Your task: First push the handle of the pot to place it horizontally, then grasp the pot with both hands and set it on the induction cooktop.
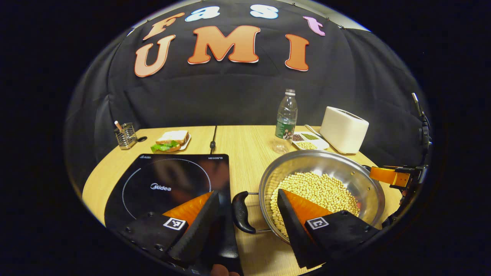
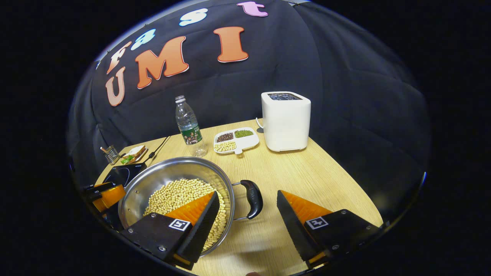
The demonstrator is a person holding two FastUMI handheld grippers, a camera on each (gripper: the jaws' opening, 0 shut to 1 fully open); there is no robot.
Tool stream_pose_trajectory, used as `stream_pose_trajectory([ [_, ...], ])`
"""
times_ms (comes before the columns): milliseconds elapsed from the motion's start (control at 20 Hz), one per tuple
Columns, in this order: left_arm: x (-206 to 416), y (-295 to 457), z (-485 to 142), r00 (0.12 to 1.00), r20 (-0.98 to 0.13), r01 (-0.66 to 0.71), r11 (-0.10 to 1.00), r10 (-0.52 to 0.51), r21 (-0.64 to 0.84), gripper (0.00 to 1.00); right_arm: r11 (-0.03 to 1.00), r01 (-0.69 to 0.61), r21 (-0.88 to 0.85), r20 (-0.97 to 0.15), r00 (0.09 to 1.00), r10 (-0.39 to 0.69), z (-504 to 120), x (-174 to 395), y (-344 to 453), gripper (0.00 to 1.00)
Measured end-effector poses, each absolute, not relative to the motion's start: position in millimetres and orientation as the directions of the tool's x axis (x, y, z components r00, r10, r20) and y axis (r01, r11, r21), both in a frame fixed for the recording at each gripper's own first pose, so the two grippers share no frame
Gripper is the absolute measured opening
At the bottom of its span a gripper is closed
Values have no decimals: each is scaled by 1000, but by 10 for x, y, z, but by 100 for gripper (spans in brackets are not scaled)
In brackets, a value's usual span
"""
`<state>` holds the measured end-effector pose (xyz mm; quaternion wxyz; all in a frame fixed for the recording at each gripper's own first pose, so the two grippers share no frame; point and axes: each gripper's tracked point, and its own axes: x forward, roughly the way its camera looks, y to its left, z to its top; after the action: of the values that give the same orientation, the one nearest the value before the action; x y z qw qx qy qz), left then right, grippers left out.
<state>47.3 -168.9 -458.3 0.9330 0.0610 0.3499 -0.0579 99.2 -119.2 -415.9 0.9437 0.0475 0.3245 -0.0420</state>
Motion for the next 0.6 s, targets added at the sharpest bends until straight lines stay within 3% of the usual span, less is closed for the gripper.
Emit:
stream_pose_trajectory([
  [500, 530, -1712, -4861, 674, -737, 199, 972, -45, 122, 100, 991, 105, 80, -700, 713, -19, -4561, 1151, -1123, 93],
  [600, 550, -1728, -4897, 662, -749, 227, 962, -36, 155, 98, 989, 92, 116, -711, 703, 18, -4616, 1166, -1043, 85],
])
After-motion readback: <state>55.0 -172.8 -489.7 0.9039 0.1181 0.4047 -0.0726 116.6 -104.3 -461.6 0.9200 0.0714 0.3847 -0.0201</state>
